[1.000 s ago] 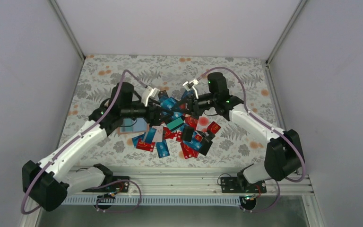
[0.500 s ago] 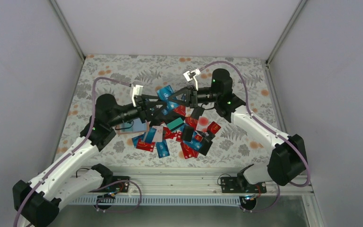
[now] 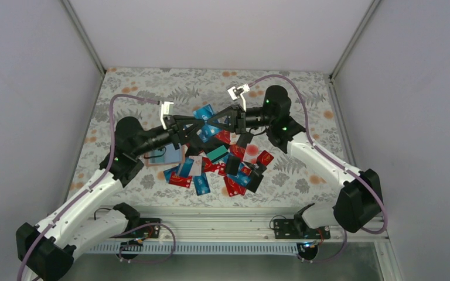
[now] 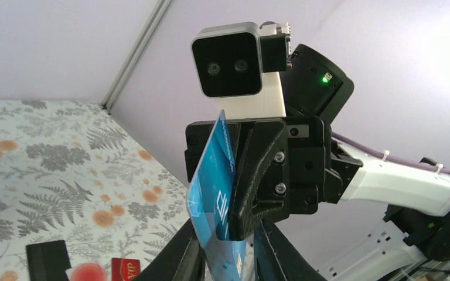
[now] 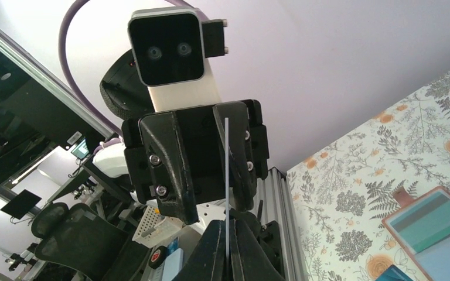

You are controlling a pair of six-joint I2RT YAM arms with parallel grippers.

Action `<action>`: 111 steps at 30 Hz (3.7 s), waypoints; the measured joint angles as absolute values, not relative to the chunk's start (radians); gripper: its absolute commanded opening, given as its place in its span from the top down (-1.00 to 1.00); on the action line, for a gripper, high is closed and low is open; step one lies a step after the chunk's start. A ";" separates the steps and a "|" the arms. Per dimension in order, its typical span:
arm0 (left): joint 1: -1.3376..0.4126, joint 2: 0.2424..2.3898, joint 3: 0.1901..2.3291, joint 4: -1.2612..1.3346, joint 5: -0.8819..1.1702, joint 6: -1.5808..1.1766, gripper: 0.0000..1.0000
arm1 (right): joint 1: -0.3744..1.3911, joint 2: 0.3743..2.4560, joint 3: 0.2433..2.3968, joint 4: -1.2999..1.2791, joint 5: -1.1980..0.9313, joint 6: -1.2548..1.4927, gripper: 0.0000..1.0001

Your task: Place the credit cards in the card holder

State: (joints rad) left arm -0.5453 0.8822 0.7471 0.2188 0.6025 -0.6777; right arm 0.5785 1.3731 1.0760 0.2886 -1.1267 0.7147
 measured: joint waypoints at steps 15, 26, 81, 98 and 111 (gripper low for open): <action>-0.545 0.893 0.804 0.055 0.521 -0.630 0.95 | 0.593 1.373 1.087 0.187 -1.036 0.654 0.33; -0.340 0.796 0.802 -0.408 0.210 -0.506 0.95 | 0.604 1.513 1.051 0.016 -0.865 0.564 0.16; 0.144 1.116 0.553 -0.397 0.483 -0.482 0.95 | 0.782 2.235 1.427 -0.075 -0.789 0.477 0.46; 0.139 1.113 0.456 -0.204 0.513 -0.588 0.95 | 0.699 2.201 1.537 -0.079 -0.843 0.506 0.43; 0.138 1.163 0.424 -0.125 0.513 -0.607 0.95 | 0.685 2.358 1.676 -0.093 -0.877 0.516 0.44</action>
